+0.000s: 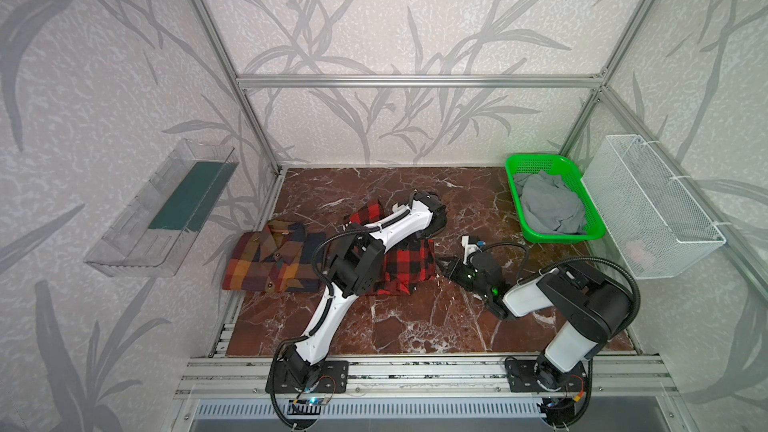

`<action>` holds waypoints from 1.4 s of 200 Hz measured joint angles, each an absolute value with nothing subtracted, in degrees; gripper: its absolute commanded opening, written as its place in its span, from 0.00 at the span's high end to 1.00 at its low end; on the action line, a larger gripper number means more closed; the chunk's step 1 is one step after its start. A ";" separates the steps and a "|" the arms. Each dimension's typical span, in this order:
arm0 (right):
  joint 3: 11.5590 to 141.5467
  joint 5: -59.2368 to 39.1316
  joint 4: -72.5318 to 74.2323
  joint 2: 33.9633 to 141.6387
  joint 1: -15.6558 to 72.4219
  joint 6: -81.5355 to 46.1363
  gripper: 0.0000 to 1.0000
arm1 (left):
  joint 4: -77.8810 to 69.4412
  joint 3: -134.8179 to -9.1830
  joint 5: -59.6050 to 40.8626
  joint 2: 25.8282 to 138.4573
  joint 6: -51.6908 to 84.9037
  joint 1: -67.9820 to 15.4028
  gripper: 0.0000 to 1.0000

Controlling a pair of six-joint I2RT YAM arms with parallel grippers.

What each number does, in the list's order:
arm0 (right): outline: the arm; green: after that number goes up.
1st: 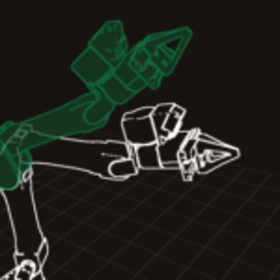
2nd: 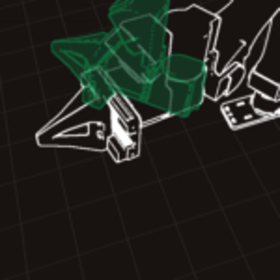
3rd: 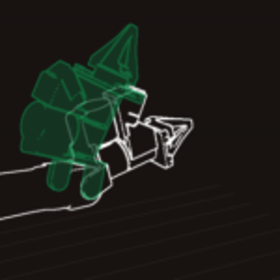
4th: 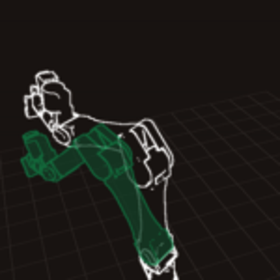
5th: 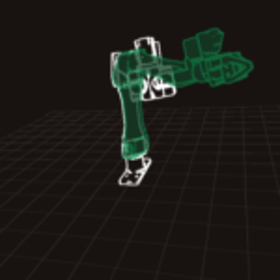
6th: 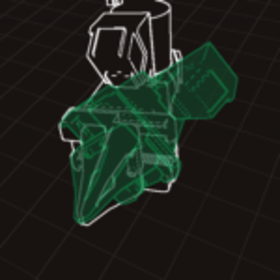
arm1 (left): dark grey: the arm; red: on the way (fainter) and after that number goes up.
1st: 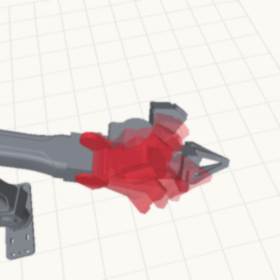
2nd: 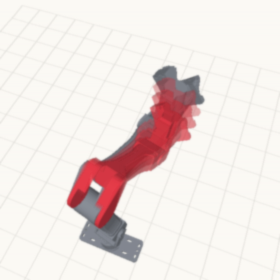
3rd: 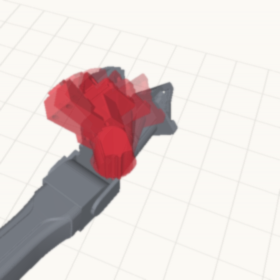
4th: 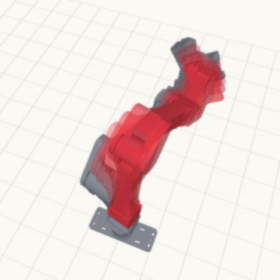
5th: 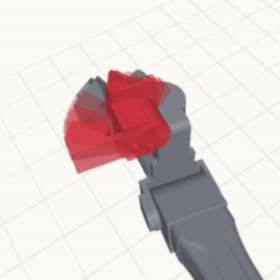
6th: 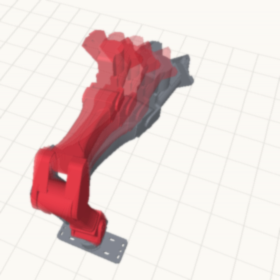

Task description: Fold and stack the long sleeve shirts

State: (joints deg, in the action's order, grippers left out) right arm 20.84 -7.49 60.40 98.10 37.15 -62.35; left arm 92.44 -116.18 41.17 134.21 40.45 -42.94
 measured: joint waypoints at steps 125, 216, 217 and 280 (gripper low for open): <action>23.68 -7.55 61.98 106.87 37.26 -62.78 1.00 | 92.49 -124.03 36.07 141.97 40.32 -49.12 1.00; 23.68 -6.57 62.00 106.87 38.30 -62.70 1.00 | 92.60 -129.08 31.94 146.06 40.73 -49.52 0.99; 23.68 -6.50 62.02 106.87 38.35 -62.70 1.00 | 92.62 -129.25 31.86 146.10 40.73 -49.52 0.99; 23.79 -5.37 61.93 106.87 40.07 -62.35 1.00 | 92.75 -135.46 28.97 148.53 40.75 -49.52 0.96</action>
State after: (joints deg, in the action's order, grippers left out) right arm 23.79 -5.37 61.93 106.87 40.07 -62.35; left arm 92.75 -135.46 28.97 148.53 40.75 -49.52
